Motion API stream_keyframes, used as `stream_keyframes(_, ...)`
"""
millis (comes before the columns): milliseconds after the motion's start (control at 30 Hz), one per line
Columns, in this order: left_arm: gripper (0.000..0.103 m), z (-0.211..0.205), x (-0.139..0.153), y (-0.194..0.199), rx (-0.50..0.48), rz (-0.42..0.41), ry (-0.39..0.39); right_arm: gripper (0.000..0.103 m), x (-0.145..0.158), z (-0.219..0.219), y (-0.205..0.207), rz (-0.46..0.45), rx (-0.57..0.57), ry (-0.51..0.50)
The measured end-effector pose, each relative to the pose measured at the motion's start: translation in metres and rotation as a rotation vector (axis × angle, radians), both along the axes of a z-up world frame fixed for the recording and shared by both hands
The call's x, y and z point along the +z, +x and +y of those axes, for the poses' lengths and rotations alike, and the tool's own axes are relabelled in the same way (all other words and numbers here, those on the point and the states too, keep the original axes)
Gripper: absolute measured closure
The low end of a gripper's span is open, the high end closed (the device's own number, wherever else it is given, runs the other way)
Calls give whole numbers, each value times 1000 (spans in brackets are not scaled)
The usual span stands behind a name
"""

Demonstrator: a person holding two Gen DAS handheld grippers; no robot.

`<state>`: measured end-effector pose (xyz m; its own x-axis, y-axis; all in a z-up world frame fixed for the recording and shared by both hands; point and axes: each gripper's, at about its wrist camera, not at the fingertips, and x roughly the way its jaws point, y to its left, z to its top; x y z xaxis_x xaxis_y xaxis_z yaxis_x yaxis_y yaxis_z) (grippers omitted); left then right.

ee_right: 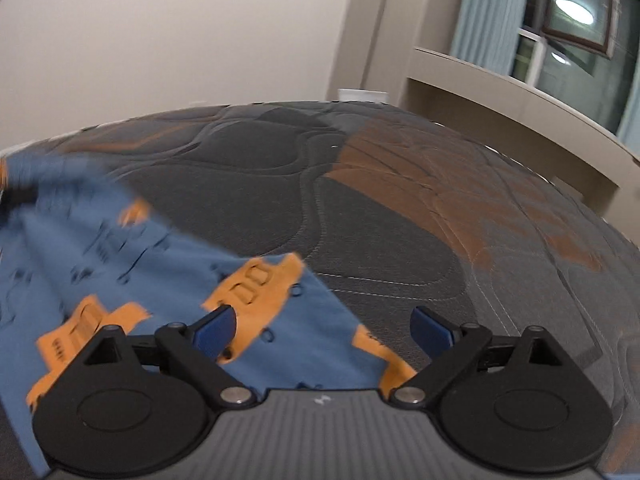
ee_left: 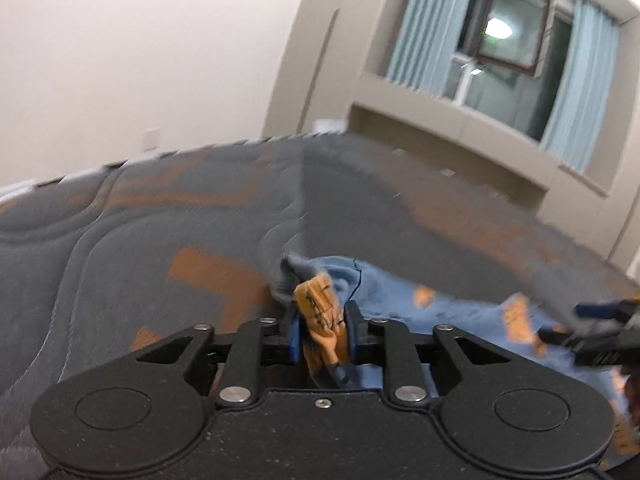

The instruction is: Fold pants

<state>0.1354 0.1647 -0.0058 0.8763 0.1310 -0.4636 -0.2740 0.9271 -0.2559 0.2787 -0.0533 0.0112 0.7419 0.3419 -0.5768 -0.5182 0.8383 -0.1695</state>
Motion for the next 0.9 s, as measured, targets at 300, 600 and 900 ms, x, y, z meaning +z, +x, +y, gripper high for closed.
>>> stream_keyframes(300, 43, 11, 0, -4, 61, 49, 40, 1, -13, 3, 51, 50, -119, 6)
stream_keyframes(600, 1, -38, 35, -15, 32, -69, 178, 0, -1, -52, -40, 40, -77, 2)
stream_keyframes(900, 1, -127, 2, 13, -102, 166, 460, 0, -13, -154, -102, -31, -341, -66)
